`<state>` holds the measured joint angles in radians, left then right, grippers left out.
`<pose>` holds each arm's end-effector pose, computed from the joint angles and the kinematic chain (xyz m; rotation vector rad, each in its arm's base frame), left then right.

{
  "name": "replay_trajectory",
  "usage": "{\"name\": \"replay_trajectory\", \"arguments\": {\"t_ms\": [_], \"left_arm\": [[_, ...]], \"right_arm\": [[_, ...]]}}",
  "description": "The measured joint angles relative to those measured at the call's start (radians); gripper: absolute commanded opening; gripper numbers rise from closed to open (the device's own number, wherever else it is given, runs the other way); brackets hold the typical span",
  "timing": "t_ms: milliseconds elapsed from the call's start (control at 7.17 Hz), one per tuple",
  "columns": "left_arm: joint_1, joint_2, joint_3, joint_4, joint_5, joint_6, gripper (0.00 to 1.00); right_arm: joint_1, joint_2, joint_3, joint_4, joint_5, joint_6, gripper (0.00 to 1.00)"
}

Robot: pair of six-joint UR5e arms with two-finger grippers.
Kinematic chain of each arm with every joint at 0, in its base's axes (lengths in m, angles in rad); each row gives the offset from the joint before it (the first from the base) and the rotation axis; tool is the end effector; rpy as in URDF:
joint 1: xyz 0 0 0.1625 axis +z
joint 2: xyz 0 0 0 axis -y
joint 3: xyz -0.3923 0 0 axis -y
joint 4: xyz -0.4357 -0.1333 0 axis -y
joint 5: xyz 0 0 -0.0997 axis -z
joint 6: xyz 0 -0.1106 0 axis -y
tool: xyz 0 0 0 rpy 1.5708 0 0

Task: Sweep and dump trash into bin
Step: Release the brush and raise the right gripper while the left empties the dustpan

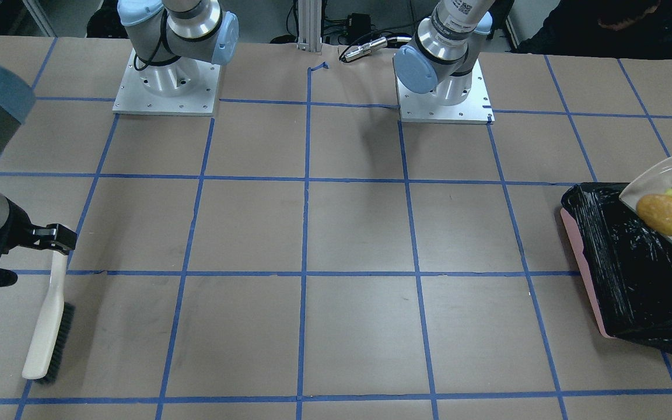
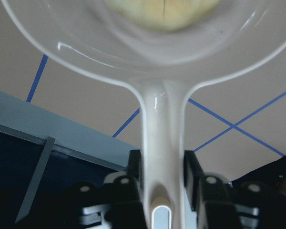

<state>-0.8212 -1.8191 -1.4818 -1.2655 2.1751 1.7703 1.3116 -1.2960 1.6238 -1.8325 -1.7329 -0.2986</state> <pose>0.3834 -0.5153 0.3981 1.2768 2.4079 0.7476 -0.0451 -0.6204 0.2843 0.0671 -2.9989 -0.1624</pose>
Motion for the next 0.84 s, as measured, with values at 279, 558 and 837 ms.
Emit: {"name": "replay_trajectory", "arguments": {"t_ms": [279,558,837], "left_arm": [[-0.063,0.004,-0.060,0.071,0.112,-0.004,0.00],[-0.084,0.017,-0.105,0.129,0.140,0.003,0.00],[-0.087,0.026,-0.083,0.122,0.029,0.017,0.00]], "right_arm": [[0.078,-0.130,-0.046,0.108,0.063,0.011,1.00],[0.164,-0.198,-0.115,0.227,0.097,0.109,1.00],[0.223,-0.258,-0.147,0.302,0.141,0.243,1.00]]}}
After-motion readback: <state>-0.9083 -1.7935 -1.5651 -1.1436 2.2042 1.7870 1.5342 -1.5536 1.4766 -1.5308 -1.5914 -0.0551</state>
